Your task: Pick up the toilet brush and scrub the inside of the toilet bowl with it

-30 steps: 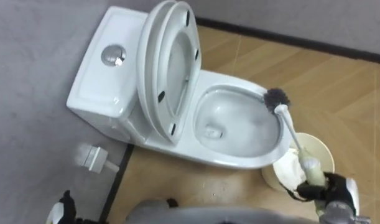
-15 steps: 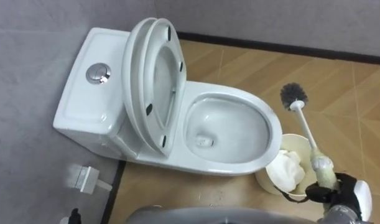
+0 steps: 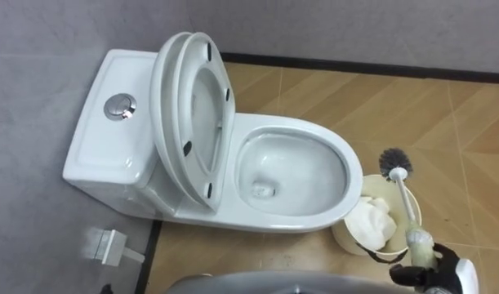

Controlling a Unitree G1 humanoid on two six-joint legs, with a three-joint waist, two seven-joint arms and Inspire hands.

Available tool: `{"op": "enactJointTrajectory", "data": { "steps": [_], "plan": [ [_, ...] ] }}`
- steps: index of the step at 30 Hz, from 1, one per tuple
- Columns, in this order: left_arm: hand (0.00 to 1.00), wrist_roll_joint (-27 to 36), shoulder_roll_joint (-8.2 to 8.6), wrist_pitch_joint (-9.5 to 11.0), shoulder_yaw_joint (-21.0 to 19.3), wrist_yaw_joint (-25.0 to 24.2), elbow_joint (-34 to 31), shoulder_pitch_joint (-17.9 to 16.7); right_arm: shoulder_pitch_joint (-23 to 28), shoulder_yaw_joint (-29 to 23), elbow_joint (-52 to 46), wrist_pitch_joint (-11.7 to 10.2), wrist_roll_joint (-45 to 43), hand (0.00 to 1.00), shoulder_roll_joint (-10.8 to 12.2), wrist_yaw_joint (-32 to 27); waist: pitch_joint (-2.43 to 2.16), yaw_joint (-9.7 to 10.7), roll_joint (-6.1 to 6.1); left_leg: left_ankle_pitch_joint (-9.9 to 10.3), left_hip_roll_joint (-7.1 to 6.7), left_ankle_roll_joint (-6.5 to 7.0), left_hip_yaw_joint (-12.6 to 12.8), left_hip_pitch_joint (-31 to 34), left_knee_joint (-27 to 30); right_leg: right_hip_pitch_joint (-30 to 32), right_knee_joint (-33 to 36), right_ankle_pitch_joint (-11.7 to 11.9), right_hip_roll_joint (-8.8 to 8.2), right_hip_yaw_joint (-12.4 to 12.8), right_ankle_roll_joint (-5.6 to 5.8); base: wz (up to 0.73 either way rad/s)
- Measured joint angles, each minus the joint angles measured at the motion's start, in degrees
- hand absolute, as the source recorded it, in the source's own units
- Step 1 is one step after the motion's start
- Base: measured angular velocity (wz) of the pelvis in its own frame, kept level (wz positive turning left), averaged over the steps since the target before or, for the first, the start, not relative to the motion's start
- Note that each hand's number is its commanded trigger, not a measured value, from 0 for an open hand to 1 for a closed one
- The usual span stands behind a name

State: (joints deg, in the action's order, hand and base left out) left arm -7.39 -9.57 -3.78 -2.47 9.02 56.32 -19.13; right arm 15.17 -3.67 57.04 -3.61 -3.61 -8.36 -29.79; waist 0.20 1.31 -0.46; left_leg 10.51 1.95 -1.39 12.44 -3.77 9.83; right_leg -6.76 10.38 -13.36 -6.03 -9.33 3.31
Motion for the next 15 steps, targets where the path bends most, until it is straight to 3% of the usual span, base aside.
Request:
{"op": "enactJointTrajectory", "data": {
  "steps": [9,15],
  "plan": [
    [0.00,-1.35,0.09,-0.12,-0.05,-0.85,0.08,1.65,0.06,-1.08,4.29,2.62,-0.38,0.00,0.09,2.85,-0.02,0.15,0.42,0.12,0.01,-0.18,-0.03,-0.53,-0.35,0.00,-0.08,0.00,0.14,0.92,-0.01,-0.05],
    [0.00,-2.81,0.65,-2.05,-1.30,-1.21,1.18,1.49,-0.57,-1.62,5.94,4.34,1.61,0.00,0.10,7.82,-0.09,0.05,0.02,0.17,-0.01,-0.22,-0.05,-0.86,-0.48,-0.31,-0.51,0.00,0.17,1.23,-0.01,-0.02]
  ]
}}
